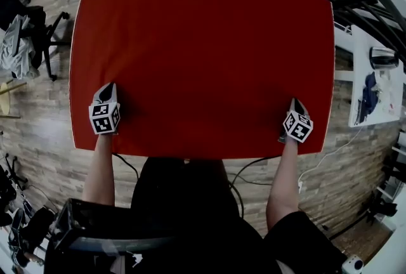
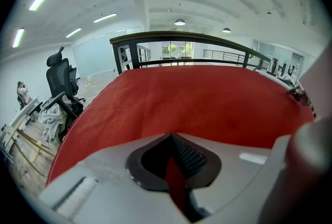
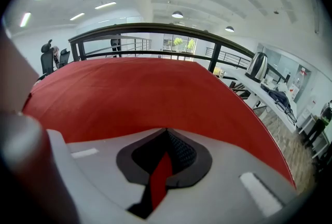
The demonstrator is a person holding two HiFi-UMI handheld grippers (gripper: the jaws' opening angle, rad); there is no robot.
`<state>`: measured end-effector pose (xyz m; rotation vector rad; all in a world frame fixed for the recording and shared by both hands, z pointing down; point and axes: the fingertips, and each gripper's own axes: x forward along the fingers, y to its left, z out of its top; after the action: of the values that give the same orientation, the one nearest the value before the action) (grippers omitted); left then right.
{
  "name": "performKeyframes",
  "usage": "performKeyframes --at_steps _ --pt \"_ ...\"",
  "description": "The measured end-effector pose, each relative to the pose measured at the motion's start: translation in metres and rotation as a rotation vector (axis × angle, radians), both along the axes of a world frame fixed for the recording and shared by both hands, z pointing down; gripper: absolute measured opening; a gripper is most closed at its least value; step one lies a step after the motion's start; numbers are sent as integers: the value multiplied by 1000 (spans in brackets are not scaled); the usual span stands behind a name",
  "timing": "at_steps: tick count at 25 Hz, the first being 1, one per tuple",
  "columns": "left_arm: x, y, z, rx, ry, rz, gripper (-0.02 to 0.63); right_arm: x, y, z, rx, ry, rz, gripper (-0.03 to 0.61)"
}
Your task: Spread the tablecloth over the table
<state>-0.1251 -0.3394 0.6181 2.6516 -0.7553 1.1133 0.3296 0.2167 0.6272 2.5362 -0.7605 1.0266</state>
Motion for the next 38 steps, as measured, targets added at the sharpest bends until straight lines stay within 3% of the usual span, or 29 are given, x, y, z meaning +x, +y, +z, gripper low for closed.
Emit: performKeyframes --at_steps 5,10,13,17,25,33,38 --pt "7 18 -31 40 83 91 6 -61 -51 -42 149 15 -57 8" --pt "53 83 -41 -47 165 298 6 -135 -82 -76 256 -16 -88 8" --pt "76 110 -53 -83 228 346 6 -164 -90 -97 300 -13 -111 8" --pt "89 126 -75 -67 276 355 6 -181 -95 -126 326 17 -181 8" --pt "111 181 -133 44 347 330 6 -176 -73 -163 409 68 -321 9" --pt "86 264 -170 100 391 209 6 -191 -63 -200 547 88 -526 8" --pt "70 307 -179 67 399 177 6 -204 -46 -209 596 92 -596 8"
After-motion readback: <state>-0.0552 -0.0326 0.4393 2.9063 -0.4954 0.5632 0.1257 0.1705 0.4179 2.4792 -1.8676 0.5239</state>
